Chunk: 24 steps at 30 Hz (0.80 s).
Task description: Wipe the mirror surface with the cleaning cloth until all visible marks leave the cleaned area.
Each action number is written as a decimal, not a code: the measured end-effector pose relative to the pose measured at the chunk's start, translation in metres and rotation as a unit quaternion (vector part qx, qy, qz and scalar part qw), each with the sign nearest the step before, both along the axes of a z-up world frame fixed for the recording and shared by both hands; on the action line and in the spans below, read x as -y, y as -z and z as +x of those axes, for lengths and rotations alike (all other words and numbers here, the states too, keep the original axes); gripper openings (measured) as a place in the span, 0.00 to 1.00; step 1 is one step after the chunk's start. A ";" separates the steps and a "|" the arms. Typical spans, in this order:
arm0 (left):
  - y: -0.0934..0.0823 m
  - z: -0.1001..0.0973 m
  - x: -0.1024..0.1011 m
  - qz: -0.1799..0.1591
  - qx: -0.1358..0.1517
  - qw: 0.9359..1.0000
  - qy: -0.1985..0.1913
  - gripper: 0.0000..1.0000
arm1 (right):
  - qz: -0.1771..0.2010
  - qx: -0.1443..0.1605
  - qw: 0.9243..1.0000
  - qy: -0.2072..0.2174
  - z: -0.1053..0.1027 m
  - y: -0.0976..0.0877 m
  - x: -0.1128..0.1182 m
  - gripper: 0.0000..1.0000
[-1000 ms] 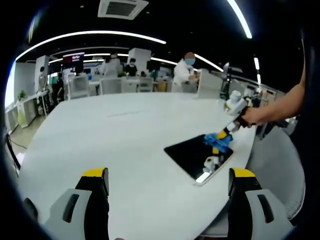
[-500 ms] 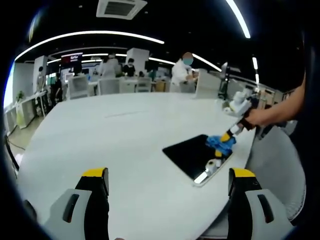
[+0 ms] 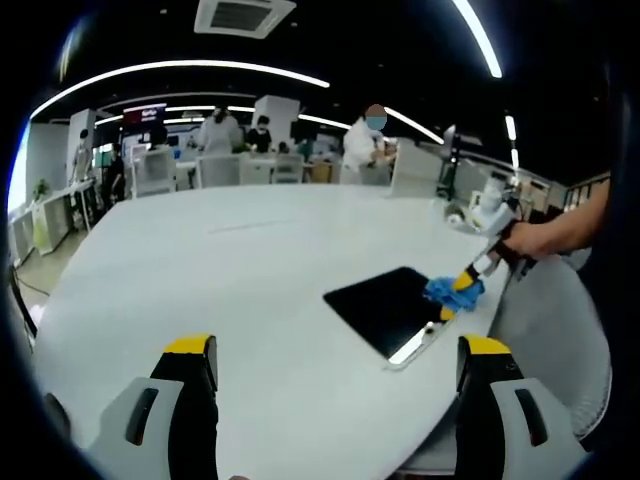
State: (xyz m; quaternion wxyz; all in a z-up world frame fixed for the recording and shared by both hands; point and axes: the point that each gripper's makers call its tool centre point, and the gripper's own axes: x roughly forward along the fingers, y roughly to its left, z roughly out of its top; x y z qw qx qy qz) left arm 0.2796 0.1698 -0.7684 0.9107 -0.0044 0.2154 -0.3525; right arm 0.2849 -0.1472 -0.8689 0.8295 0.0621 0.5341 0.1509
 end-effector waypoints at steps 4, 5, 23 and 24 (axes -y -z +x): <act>0.000 0.000 0.000 0.000 0.001 1.000 -0.001 1.00 | -0.011 0.003 1.000 -0.013 0.000 -0.001 -0.006 0.00; 0.000 0.000 0.000 0.000 0.001 1.000 0.000 1.00 | -0.014 0.002 1.000 -0.016 0.000 -0.001 -0.007 0.00; 0.002 -0.003 -0.007 -0.001 -0.002 1.000 -0.004 1.00 | 0.021 -0.008 0.998 -0.050 0.009 -0.001 -0.089 0.00; 0.002 -0.004 -0.008 -0.001 -0.003 1.000 -0.004 1.00 | 0.021 -0.007 0.998 -0.054 0.009 -0.001 -0.094 0.00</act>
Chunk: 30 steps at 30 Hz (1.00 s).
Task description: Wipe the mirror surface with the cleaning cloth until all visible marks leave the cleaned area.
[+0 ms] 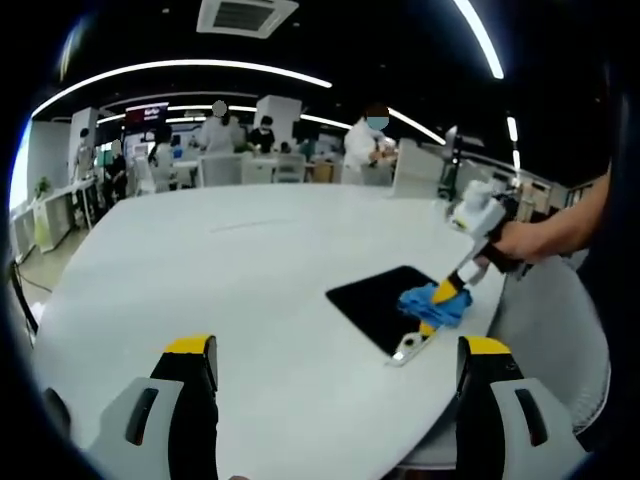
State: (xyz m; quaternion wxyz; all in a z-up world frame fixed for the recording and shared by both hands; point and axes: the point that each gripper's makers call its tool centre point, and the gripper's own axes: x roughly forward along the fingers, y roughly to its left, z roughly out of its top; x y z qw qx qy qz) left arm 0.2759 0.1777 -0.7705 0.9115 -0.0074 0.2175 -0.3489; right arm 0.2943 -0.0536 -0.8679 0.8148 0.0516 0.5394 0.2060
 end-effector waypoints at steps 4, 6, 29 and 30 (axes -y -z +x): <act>0.000 0.000 -0.001 0.000 -0.001 1.000 0.000 1.00 | 0.005 -0.003 1.000 -0.005 0.000 0.000 -0.015 0.00; 0.000 0.000 -0.002 0.000 -0.001 1.000 -0.001 1.00 | 0.006 -0.004 1.000 -0.011 0.001 0.000 -0.023 0.00; 0.002 0.000 -0.012 -0.003 -0.004 1.000 -0.007 1.00 | 0.022 -0.009 0.997 -0.075 0.002 -0.001 -0.104 0.00; 0.002 0.000 -0.012 -0.004 -0.005 1.000 -0.008 1.00 | 0.021 -0.007 0.997 -0.076 0.002 -0.001 -0.104 0.00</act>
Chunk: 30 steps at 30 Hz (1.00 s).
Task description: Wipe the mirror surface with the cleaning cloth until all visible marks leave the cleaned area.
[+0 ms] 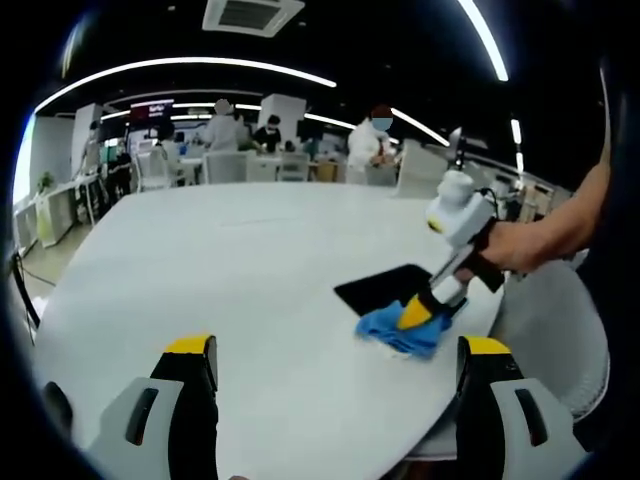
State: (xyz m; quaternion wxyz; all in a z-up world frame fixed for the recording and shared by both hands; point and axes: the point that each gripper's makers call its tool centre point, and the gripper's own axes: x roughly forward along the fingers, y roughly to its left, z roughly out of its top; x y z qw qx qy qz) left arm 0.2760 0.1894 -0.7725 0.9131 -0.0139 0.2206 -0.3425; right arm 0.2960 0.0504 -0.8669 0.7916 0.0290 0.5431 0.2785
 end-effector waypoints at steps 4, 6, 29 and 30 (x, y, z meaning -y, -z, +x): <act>0.000 0.000 0.000 0.001 -0.001 1.000 0.001 1.00 | 0.000 0.001 1.000 0.002 0.000 0.000 0.000 0.00; 0.000 0.000 0.000 0.001 -0.001 1.000 0.000 1.00 | 0.000 0.001 1.000 0.003 0.000 0.000 0.000 0.00; 0.005 -0.007 -0.018 0.000 -0.008 1.000 -0.022 1.00 | -0.040 0.017 0.999 -0.013 0.080 0.002 -0.003 0.00; 0.005 -0.007 -0.018 0.000 -0.008 1.000 -0.023 1.00 | -0.041 0.017 0.999 -0.011 0.083 0.002 -0.002 0.00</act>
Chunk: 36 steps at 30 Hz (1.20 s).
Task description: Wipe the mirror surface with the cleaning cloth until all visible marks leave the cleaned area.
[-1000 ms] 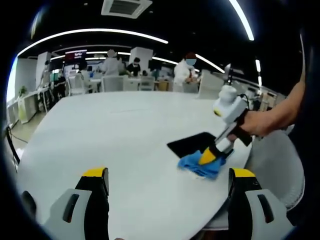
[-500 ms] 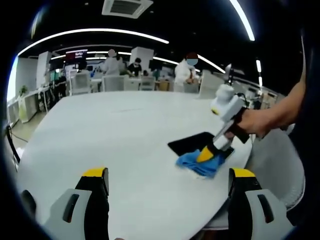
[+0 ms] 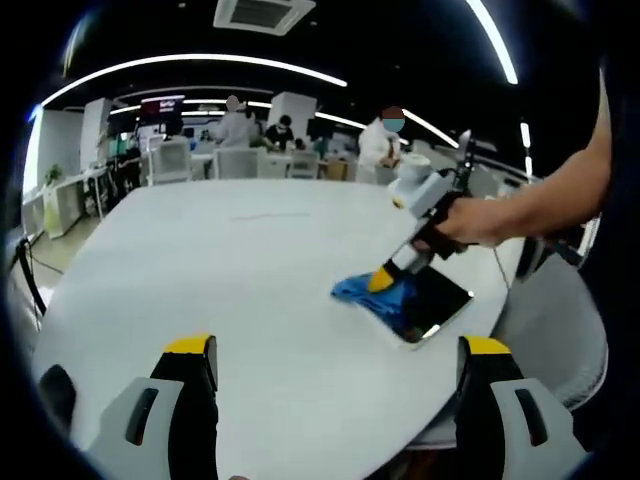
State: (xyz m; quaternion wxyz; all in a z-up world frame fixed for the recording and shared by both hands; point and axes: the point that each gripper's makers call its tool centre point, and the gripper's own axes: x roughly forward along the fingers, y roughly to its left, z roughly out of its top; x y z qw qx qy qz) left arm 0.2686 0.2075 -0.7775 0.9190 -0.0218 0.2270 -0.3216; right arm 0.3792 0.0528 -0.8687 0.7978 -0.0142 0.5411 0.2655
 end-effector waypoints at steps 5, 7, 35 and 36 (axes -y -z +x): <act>0.001 0.000 -0.001 0.000 -0.001 1.000 -0.002 1.00 | -0.003 0.002 1.000 0.005 0.015 0.000 0.001 0.00; 0.002 0.000 0.000 0.000 -0.002 1.000 -0.001 1.00 | -0.001 -0.001 1.000 0.019 0.021 0.000 0.001 0.00; -0.004 0.011 0.017 0.004 0.007 1.000 0.025 1.00 | -0.021 -0.007 1.000 0.014 0.024 0.000 0.042 0.00; -0.005 0.011 0.018 0.005 0.007 1.000 0.026 1.00 | -0.022 -0.007 1.000 0.014 0.023 0.000 0.042 0.00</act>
